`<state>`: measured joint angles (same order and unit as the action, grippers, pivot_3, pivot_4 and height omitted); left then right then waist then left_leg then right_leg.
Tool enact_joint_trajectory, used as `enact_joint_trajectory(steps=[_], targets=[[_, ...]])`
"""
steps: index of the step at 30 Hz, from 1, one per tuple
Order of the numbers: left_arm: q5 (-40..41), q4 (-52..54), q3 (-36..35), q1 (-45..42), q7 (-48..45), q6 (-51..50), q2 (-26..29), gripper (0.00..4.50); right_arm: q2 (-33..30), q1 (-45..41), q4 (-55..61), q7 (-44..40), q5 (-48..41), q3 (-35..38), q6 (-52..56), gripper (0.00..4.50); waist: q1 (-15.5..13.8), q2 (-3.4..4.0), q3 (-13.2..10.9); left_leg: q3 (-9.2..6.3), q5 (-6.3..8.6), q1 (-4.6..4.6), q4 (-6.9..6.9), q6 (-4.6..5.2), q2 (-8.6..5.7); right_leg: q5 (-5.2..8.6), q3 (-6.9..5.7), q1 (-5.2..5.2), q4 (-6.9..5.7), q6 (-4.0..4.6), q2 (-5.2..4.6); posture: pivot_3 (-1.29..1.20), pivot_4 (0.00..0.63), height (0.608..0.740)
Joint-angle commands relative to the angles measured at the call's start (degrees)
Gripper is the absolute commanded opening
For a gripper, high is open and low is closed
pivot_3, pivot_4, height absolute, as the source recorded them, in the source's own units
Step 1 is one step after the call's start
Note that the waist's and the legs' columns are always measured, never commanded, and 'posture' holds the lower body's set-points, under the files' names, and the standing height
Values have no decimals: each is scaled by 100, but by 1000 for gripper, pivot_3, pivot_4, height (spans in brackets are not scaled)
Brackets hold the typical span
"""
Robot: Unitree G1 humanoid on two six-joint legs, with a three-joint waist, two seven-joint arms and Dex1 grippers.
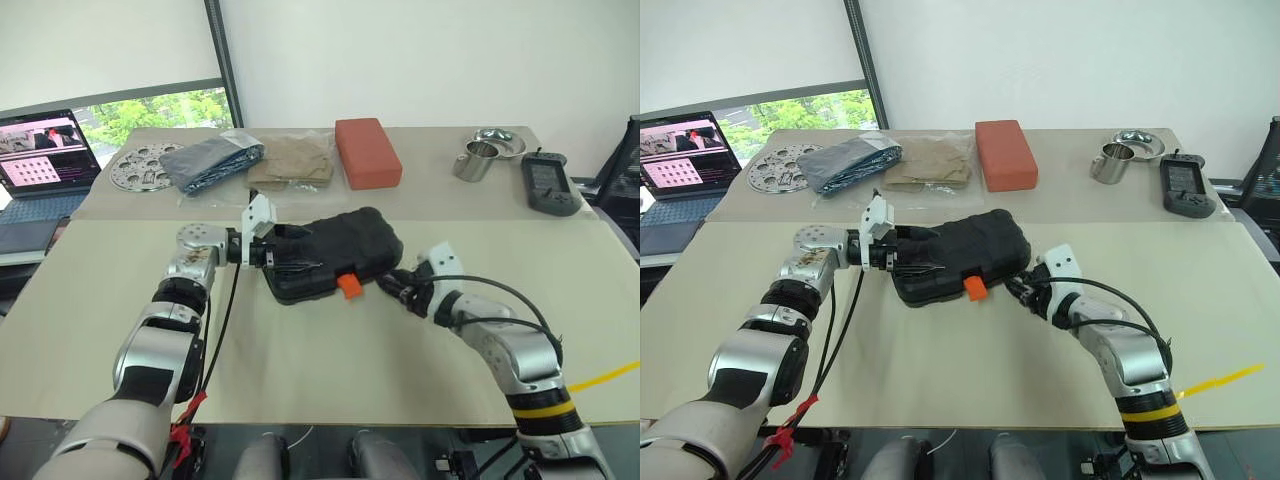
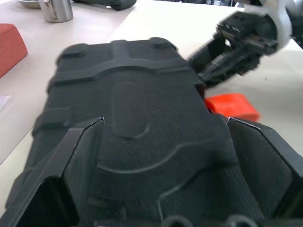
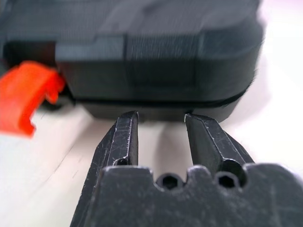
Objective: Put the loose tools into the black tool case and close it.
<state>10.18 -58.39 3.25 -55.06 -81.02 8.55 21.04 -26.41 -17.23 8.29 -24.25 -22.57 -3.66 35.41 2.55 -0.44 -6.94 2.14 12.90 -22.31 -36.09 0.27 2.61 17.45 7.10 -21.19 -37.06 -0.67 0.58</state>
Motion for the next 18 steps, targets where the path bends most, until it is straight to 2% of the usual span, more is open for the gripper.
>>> enact_joint_trajectory(steps=[1,4,8,9,13,18], targets=[[-89,47,-37,-131,93,46,8,4473,37,-56,377,-63,-41,173,-18,2129,2,1,0,-1,0,-1,2,0,0,0,1,-1,0,0,0,0,150,740],[-162,13,-35,-127,171,54,-18,4500,-62,65,791,-116,-183,253,360,2909,-1,2,1,-3,0,-1,3,0,0,0,1,-1,0,1,0,0,150,740],[-246,-74,-34,-130,369,80,-80,4500,-158,214,1709,91,-546,490,1213,4315,-18,3,2,-8,0,-3,3,0,-1,0,-1,1,0,0,0,0,150,740],[-269,-104,-35,-134,431,89,-110,4500,-127,231,1984,179,-735,560,1557,4479,-22,3,2,-9,0,-4,3,0,-1,0,-1,1,1,-1,0,0,150,740],[-392,-170,13,-123,626,230,-224,4500,-40,109,2567,408,-1196,531,2664,4479,-36,4,7,-13,0,0,2,0,-1,1,-3,5,0,-2,-1,0,150,740],[-453,-165,29,-143,744,317,-352,4500,286,6,2597,804,-1164,290,3171,4479,-38,4,8,-14,-1,-2,-2,0,-4,5,-1,6,1,-9,-1,0,150,740]])
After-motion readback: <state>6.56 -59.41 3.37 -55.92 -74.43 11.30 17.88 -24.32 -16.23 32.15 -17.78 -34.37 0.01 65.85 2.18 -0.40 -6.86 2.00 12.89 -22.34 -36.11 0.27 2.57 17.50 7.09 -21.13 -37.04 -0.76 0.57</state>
